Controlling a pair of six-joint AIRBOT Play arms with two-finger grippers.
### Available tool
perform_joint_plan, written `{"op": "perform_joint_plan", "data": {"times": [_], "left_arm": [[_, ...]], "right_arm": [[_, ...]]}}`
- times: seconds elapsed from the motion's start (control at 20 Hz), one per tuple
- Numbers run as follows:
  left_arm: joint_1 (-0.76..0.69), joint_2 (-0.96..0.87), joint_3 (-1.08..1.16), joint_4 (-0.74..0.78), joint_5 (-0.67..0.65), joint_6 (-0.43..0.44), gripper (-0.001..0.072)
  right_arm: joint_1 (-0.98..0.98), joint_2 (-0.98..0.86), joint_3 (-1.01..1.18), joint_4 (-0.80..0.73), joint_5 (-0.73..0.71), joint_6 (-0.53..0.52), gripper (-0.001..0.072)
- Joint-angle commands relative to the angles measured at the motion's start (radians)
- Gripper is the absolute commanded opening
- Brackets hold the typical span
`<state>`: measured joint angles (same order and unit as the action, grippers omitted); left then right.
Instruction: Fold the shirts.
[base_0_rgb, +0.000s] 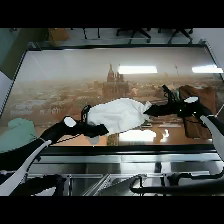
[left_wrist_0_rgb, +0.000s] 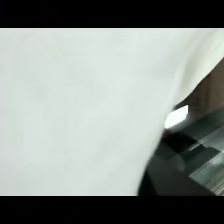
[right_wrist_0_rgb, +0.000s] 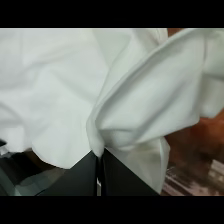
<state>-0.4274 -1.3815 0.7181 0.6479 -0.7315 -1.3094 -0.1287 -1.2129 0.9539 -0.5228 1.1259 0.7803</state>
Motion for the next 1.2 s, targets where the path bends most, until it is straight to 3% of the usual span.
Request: {"op": "perform_joint_plan", "data": {"times": [0.0, 0.05, 0.3, 0.6, 0.75, 0.9, 1.05, 1.15], "left_arm": [[0.001, -0.113, 0.118, 0.078, -0.021, -0.001, 0.0146], [0.023, -0.136, 0.159, 0.097, -0.098, 0.002, 0.0017], [0.102, -0.039, 0.331, 0.122, -0.354, 0.026, 0.0016], [0.267, 0.288, 0.699, 0.130, -0.639, -0.032, 0.0016], [0.276, 0.402, 0.958, 0.130, -0.685, -0.056, 0.0017], [0.277, 0.470, 1.180, 0.137, -0.684, -0.096, 0.0017], [0.277, 0.505, 1.260, 0.141, -0.716, -0.106, 0.0017], [0.276, 0.511, 1.209, 0.137, -0.761, -0.106, 0.0017]], "right_arm": [[0.000, -0.001, 0.000, 0.000, 0.001, 0.000, 0.0017], [0.000, -0.001, 0.000, 0.000, 0.001, 0.000, 0.0017], [-0.020, 0.062, 0.021, 0.006, 0.045, -0.003, 0.0017], [-0.164, 0.405, 0.289, 0.167, 0.119, -0.042, 0.0017], [-0.167, 0.573, 0.468, 0.161, 0.090, -0.077, 0.0017], [-0.167, 0.706, 0.610, 0.024, -0.025, -0.077, 0.0017], [-0.167, 0.764, 0.668, -0.053, -0.051, -0.077, 0.0017], [-0.169, 0.754, 0.665, -0.050, 0.006, -0.069, 0.0017]]}}
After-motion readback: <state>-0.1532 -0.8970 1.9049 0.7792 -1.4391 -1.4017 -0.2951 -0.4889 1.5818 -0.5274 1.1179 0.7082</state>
